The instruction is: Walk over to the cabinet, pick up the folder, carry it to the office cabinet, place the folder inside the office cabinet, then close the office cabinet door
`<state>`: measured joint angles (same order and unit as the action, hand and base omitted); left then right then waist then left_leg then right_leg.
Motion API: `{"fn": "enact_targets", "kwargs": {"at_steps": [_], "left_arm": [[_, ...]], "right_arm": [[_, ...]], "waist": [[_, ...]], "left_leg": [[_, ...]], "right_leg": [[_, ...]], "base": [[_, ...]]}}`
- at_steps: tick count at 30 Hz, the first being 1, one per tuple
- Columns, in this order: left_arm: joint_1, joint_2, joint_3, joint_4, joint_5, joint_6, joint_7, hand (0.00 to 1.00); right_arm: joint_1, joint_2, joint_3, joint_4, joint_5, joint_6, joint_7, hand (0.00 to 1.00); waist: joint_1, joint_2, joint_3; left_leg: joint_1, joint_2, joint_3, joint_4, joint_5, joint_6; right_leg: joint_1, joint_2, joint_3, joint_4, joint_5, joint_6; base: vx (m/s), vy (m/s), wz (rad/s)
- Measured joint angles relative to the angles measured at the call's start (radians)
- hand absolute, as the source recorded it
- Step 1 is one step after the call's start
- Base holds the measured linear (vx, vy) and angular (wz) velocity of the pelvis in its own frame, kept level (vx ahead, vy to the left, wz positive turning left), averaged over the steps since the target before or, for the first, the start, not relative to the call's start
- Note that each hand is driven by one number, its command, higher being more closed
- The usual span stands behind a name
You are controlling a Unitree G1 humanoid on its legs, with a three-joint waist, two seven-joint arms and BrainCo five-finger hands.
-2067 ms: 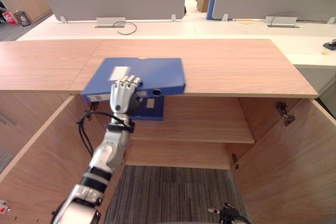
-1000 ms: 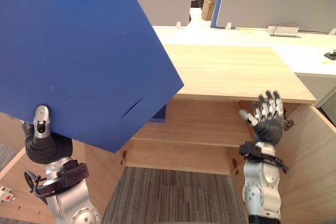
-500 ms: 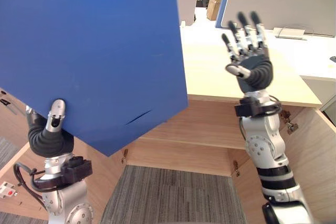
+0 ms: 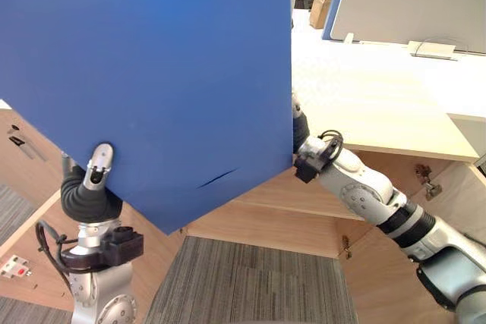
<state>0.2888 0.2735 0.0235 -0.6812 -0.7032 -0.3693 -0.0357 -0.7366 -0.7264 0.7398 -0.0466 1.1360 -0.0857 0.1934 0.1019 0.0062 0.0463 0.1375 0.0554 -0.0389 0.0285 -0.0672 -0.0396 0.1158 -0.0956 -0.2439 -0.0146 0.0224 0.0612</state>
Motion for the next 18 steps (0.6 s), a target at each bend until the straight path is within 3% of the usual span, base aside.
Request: {"fn": "enact_targets", "kwargs": {"at_steps": [9,18], "left_arm": [[0.000,0.024,-0.041,0.003,-0.003,-0.036,0.012,1.00],[0.000,0.034,-0.062,0.109,0.022,-0.019,0.012,1.00]], "right_arm": [[-0.124,-0.071,0.047,-0.022,0.022,-0.028,0.018,0.00],[-0.111,-0.072,0.024,-0.038,0.019,-0.035,0.024,0.00]], "waist": [[0.015,0.000,-0.011],[0.017,0.006,-0.025]], "left_leg": [[-0.016,-0.001,-0.002,0.007,0.000,0.000],[-0.016,-0.001,-0.002,0.011,0.000,0.000]], "right_leg": [[-0.013,-0.001,-0.001,0.001,0.001,-0.001],[-0.014,-0.002,-0.001,0.006,0.001,-0.001]], "base": [[0.00,0.000,0.00],[0.00,0.000,0.00]]}}
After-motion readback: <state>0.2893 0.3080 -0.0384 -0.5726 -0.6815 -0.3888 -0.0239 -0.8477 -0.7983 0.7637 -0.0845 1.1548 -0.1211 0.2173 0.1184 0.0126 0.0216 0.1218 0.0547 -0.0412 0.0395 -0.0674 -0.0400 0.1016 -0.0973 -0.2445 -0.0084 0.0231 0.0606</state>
